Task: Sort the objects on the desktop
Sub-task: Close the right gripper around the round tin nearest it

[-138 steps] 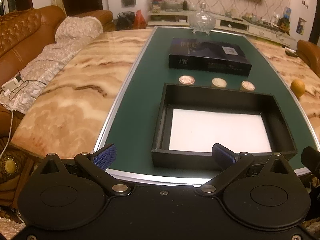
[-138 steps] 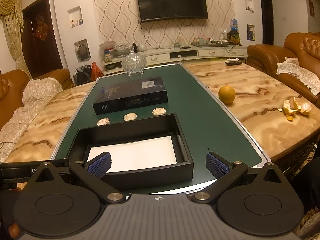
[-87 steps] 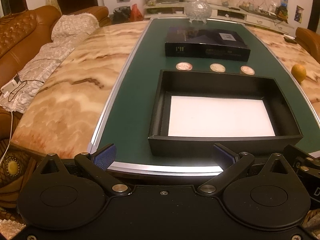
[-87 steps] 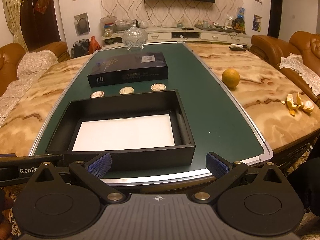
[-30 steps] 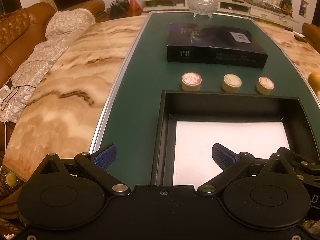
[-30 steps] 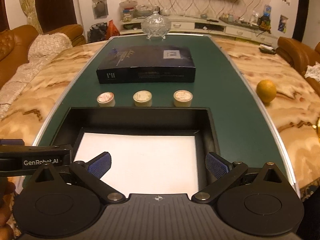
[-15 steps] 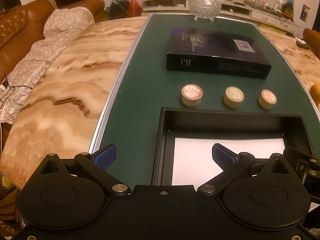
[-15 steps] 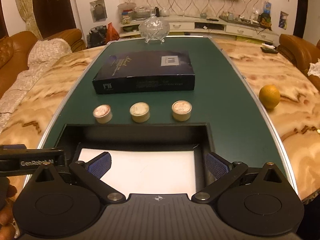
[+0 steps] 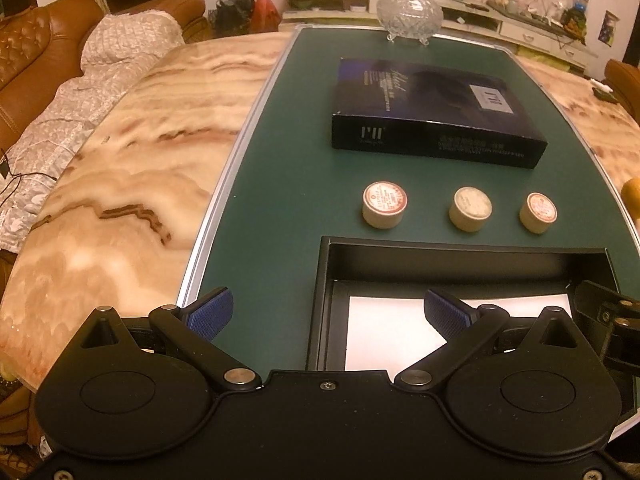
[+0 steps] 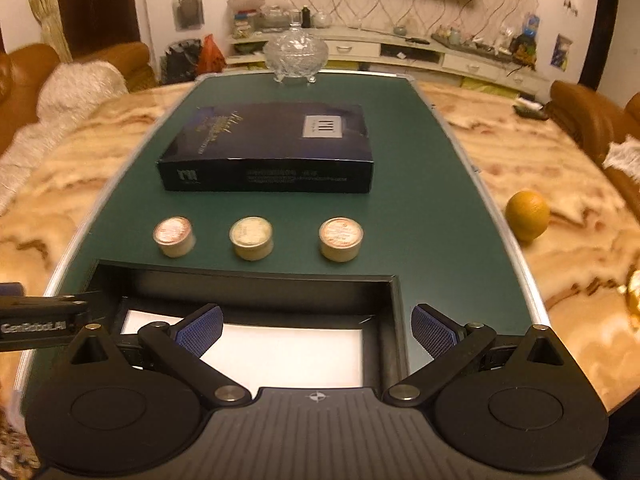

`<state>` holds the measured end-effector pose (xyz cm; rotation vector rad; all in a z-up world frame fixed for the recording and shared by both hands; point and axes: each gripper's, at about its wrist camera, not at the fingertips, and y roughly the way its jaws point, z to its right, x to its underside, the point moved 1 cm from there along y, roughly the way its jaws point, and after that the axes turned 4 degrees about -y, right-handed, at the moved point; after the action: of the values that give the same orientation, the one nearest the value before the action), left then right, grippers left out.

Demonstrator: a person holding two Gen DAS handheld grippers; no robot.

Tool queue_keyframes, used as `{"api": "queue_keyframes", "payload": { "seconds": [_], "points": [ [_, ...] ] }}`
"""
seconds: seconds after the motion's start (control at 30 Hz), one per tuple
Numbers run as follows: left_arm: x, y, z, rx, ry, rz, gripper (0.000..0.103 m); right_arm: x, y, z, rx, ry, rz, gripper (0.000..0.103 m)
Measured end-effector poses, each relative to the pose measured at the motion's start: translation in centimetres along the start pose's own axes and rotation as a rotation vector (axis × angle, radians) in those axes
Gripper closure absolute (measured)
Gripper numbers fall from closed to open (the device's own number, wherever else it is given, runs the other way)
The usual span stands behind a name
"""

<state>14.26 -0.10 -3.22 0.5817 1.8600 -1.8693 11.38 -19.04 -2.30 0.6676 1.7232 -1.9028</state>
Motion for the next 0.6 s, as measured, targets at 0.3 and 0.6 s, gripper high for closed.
{"api": "queue_keyframes", "payload": {
  "seconds": [0.3, 0.6],
  "points": [
    [-0.3, 0.4, -0.1, 0.008, -0.006, 0.001, 0.000, -0.8, 0.4, -0.8, -0.013, -0.044, 0.024, 0.000],
    [-0.2, 1.1, -0.1, 0.017, -0.012, -0.018, 0.000, -1.6, 1.4, 0.2, -0.096, 0.011, 0.002, 0.000]
  ]
}}
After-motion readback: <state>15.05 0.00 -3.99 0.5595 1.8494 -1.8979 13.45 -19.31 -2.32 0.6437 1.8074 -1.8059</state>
